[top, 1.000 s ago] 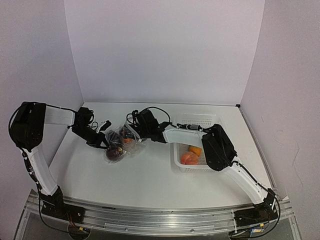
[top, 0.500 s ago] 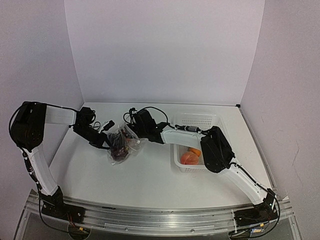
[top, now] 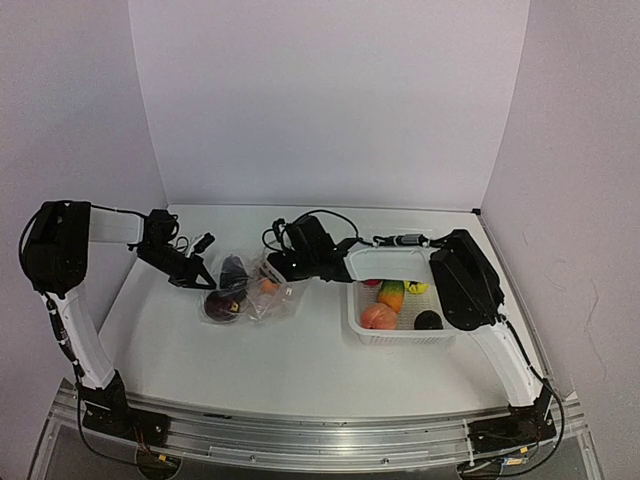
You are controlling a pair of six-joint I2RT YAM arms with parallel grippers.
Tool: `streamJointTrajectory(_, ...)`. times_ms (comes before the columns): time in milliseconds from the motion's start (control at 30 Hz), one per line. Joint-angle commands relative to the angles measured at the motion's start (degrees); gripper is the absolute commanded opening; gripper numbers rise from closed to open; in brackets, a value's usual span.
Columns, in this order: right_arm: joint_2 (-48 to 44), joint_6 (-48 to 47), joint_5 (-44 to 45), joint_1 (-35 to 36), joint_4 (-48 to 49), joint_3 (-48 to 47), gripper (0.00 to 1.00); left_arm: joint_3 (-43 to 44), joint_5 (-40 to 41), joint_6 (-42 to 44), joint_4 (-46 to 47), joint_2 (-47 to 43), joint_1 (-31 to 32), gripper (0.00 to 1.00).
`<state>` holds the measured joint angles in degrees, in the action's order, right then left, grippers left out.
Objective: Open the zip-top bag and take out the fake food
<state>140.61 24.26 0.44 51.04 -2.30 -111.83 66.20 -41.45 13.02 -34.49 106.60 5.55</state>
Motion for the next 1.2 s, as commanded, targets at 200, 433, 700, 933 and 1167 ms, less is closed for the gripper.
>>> streamJointTrajectory(200, -11.58, 9.49, -17.31, -3.18, 0.51, 9.67, 0.0, 3.67, 6.72, -0.25, 0.91, 0.62, -1.17, 0.0)
streamJointTrajectory(433, -18.04, 13.16, -27.33, -6.43, 1.77, 18.2, 0.0, 2.85, 13.14, 0.8, 3.22, 0.69, -1.95, 0.0)
streamJointTrajectory(700, -14.29, 7.51, -25.72, -5.58, -1.9, 18.42, 0.06, 1.55, 11.31, 1.57, 4.06, -0.63, -1.84, 0.0)
streamJointTrajectory(933, -9.83, 3.94, -24.18, -3.43, -7.6, 15.21, 0.29, 1.36, 5.39, 3.97, 1.95, -3.25, -0.22, 0.0)
streamJointTrajectory(1167, -9.75, 0.21, -18.44, -1.86, -11.16, 13.84, 0.59, 1.52, 2.53, 4.13, 0.8, -2.78, 2.4, 0.0)
